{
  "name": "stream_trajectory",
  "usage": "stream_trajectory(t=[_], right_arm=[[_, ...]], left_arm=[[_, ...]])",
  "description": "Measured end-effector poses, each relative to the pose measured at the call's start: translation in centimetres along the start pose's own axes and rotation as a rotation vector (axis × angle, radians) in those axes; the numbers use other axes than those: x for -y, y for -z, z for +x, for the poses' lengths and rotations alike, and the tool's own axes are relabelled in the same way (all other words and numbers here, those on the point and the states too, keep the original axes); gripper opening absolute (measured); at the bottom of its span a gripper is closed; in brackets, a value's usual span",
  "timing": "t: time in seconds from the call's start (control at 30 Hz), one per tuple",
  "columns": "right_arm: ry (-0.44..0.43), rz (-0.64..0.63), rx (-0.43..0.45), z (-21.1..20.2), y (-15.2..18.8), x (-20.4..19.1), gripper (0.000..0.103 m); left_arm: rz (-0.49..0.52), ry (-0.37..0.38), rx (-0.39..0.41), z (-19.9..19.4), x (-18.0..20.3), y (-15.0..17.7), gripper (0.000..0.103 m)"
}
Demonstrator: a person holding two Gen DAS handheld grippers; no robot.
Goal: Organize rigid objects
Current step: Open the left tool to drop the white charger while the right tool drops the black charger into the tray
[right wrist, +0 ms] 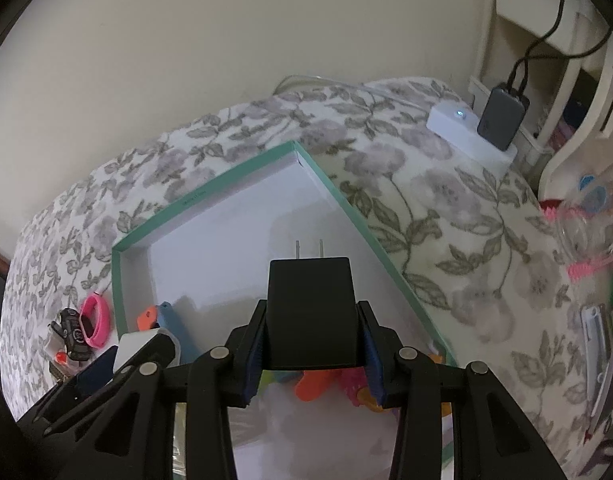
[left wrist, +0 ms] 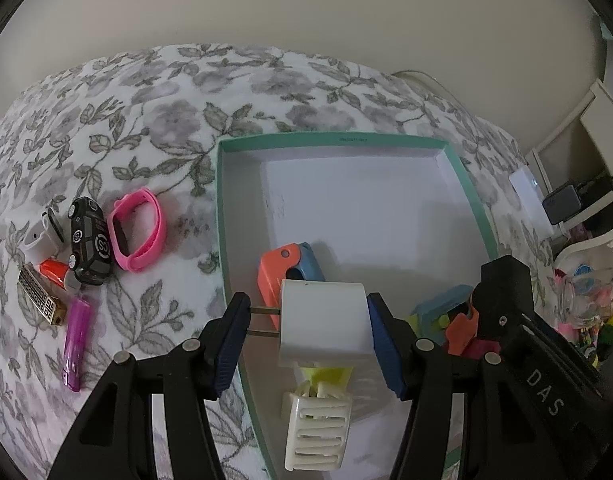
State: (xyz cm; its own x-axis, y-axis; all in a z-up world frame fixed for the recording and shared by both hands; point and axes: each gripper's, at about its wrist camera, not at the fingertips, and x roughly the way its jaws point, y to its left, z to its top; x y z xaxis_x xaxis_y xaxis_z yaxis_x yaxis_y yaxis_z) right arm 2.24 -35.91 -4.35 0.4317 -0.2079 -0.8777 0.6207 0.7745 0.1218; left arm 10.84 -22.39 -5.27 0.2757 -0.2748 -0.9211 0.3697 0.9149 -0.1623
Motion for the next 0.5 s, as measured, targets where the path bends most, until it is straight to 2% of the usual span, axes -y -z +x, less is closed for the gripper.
stream_trajectory(t=[0.33, 0.5], right_arm=[[0.005, 0.015, -0.061, 1.4, 0.5, -0.1, 0.045], [0.008, 0.004, -0.009, -0.5, -0.2, -0.4, 0.045]], left_arm=[[-0.010, -0.009, -0.022, 0.3, -0.2, 0.1, 0.061], [0.011, -0.011, 0.027, -1.8, 0.2, -0.4, 0.063]])
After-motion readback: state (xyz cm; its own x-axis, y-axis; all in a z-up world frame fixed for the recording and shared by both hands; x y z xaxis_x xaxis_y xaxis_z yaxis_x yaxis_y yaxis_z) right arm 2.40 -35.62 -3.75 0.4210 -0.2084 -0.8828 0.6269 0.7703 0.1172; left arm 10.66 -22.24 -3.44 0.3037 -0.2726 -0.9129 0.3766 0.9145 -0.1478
